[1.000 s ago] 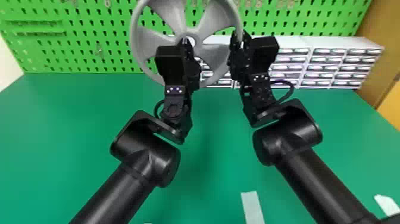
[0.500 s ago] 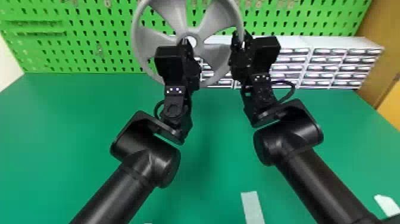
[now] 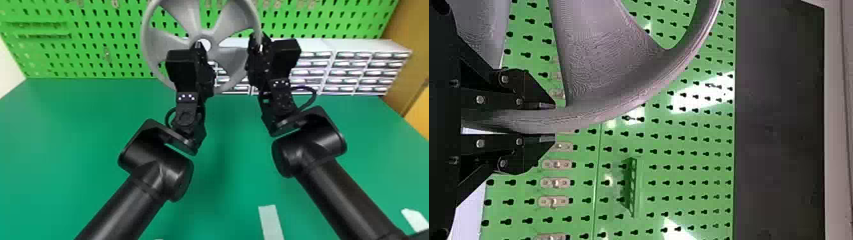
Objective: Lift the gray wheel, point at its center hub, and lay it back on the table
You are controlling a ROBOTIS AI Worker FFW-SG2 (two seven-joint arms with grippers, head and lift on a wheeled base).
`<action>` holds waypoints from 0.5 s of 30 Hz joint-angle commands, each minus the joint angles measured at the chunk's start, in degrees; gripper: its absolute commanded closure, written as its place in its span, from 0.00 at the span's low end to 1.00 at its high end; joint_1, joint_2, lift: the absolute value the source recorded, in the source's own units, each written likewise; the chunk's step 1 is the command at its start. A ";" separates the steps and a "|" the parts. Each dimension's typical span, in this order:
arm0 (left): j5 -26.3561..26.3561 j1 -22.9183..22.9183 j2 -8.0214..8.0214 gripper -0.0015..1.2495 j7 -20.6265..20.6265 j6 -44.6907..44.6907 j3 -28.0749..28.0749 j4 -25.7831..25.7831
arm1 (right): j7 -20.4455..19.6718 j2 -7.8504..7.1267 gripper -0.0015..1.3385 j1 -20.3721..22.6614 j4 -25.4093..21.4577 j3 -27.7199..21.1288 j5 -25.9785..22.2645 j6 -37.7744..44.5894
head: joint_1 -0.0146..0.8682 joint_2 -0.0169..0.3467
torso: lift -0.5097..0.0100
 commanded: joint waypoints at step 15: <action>0.11 0.17 0.00 0.91 0.00 -0.35 -0.14 0.00 | 0.00 0.00 0.87 0.00 -0.03 -0.26 -0.08 -0.05 | 0.80 0.18 | 0.80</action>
